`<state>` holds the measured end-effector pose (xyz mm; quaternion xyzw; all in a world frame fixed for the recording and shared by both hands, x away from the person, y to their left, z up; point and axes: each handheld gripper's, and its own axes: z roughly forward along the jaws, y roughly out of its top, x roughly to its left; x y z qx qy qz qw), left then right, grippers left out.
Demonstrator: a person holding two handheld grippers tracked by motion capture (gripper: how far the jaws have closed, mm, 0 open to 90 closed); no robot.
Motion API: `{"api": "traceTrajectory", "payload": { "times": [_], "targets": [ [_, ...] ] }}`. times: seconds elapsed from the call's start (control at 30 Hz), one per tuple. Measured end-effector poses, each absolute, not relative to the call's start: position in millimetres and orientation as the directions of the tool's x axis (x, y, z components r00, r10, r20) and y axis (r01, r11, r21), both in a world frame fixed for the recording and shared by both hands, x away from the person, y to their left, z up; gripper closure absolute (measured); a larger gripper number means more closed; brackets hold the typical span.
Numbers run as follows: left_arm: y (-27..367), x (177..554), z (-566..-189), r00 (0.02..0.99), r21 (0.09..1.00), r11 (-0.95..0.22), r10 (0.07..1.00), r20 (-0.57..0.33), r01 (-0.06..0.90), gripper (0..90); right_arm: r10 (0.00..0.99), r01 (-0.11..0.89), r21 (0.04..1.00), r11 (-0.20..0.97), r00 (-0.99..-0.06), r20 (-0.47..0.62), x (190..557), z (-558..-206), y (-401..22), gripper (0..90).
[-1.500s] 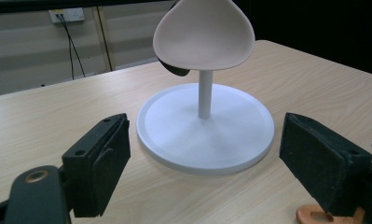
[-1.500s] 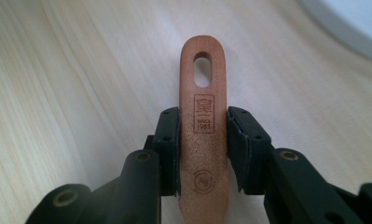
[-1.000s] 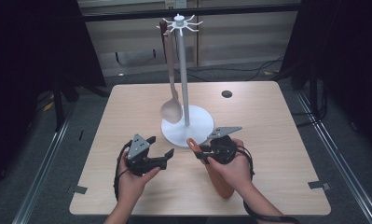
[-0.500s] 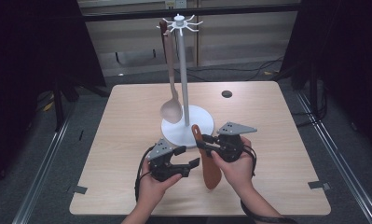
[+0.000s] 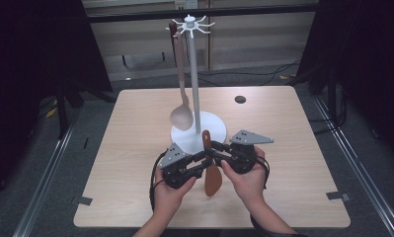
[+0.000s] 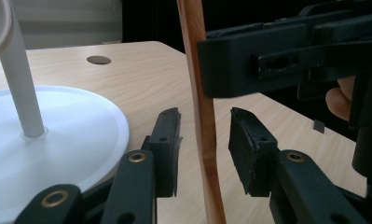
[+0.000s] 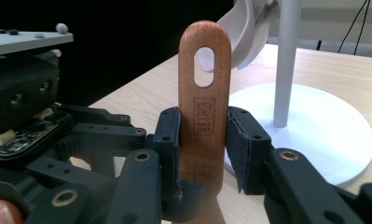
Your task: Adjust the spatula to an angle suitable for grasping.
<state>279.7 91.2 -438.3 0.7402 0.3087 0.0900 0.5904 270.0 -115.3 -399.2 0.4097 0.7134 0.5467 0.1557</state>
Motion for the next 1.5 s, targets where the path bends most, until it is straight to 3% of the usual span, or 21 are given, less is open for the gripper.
{"api": "traceTrajectory", "payload": {
  "times": [0.57,0.93,1.4,1.5],
  "targets": [
    [98,281,-435,0.789,0.930,-0.102,0.566,-0.238,0.353,79.1,0.748,0.399,0.915,0.057,-0.624,0.225,265,-395,-108,66.6],
    [99,282,-431,0.797,0.927,-0.125,0.558,-0.229,0.354,82.8,0.729,0.407,0.913,0.023,-0.632,0.263,267,-397,-111,67.0],
    [113,291,-421,0.785,0.926,-0.094,0.566,-0.251,0.365,82.8,0.762,0.404,0.915,0.013,-0.597,0.253,271,-412,-144,35.4],
    [114,290,-419,0.784,0.927,-0.090,0.567,-0.251,0.363,82.7,0.765,0.423,0.906,0.029,-0.593,0.253,272,-420,-147,24.8]
  ]
}}
